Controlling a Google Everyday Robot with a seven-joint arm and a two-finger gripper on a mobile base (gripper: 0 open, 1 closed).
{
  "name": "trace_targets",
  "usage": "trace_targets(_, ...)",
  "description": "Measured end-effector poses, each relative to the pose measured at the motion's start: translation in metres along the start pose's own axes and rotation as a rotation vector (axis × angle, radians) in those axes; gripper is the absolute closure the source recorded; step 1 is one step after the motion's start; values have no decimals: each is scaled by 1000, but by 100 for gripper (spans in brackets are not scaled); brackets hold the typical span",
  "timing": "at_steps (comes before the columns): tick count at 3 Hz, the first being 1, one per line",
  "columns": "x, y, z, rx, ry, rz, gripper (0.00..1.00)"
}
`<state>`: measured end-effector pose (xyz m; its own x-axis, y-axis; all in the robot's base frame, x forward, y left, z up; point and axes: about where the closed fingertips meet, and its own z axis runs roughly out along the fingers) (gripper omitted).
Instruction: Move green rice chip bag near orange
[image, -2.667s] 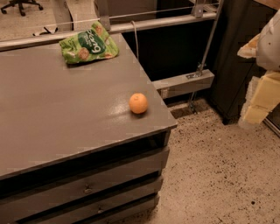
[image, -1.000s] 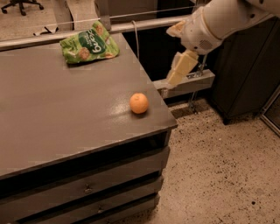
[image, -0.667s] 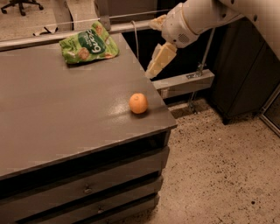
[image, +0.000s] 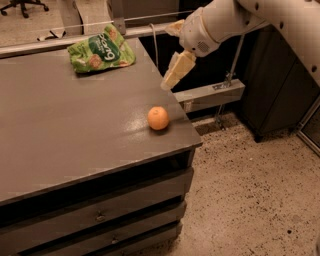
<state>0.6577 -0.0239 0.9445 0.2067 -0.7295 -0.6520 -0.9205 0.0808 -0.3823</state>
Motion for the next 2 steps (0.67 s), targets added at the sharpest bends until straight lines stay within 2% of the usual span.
trace_targets(1,-8,-19,34,17,-46,-18,0)
trace_targets(2,-18,-47,68,44,-103,-22,0)
